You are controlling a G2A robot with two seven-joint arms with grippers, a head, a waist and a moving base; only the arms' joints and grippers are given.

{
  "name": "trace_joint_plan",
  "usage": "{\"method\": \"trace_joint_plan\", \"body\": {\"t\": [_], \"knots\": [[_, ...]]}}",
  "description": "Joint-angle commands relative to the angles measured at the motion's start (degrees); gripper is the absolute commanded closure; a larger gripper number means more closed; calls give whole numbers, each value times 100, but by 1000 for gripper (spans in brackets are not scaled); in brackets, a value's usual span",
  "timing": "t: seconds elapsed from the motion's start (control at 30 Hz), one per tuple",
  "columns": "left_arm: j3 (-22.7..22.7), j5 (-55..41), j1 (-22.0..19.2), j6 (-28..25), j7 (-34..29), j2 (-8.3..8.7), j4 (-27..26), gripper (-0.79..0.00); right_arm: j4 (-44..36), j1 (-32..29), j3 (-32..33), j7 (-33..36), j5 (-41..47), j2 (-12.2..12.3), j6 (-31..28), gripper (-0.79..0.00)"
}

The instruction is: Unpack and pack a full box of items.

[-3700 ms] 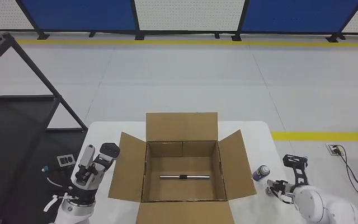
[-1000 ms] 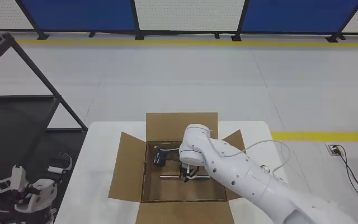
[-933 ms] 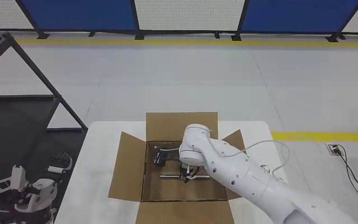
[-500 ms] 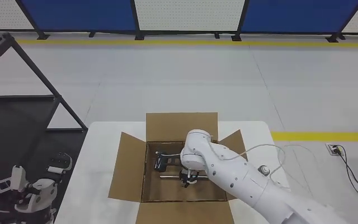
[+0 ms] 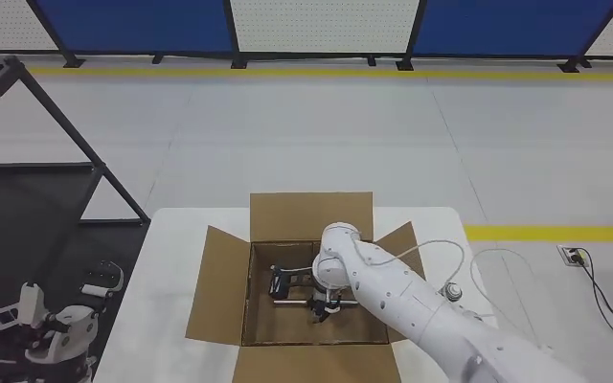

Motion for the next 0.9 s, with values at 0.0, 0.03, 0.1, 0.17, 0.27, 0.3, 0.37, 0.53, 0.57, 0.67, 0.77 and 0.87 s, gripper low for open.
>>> {"method": "trace_joint_plan", "body": {"t": [0.0, 0.03, 0.1, 0.17, 0.27, 0.3, 0.37, 0.53, 0.57, 0.67, 0.77, 0.87], "knots": [[0, 0, 0, 0, 0, 0, 0, -785, 142, 3, -51, -108, -38, -67, -108, -357], [0, 0, 0, 0, 0, 0, 0, -785, 202, 2, -69, -144, -55, -97, -144, -348], [0, 0, 0, 0, 0, 0, 0, -785, 306, -2, -97, -201, -96, -157, -200, -332], [0, 0, 0, 0, 0, 0, 0, -785, 412, -4, -114, -267, -153, -213, -240, -329], [0, 0, 0, 0, 0, 0, 0, -785, 545, -12, -121, -423, -235, -289, -273, -317], [0, 0, 0, 0, 0, 0, 0, -785, 590, -13, -125, -466, -267, -311, -293, -305], [0, 0, 0, 0, 0, 0, 0, -785, 666, -19, -134, -545, -333, -356, -318, -296], [0, 0, 0, 0, 0, 0, 0, -785, 862, -34, -151, -675, -472, -467, -326, -289], [0, 0, 0, 0, 0, 0, 0, -785, 903, -39, -156, -685, -501, -492, -305, -283], [0, 0, 0, 0, 0, 0, 0, -785, 1035, -56, -157, -721, -548, -565, -249, -274], [0, 0, 0, 0, 0, 0, 0, -785, 1161, -67, -156, -767, -588, -634, -266, -268], [0, 0, 0, 0, 0, 0, 0, -785, 1289, -76, -154, -813, -633, -697, -286, -237]]}}
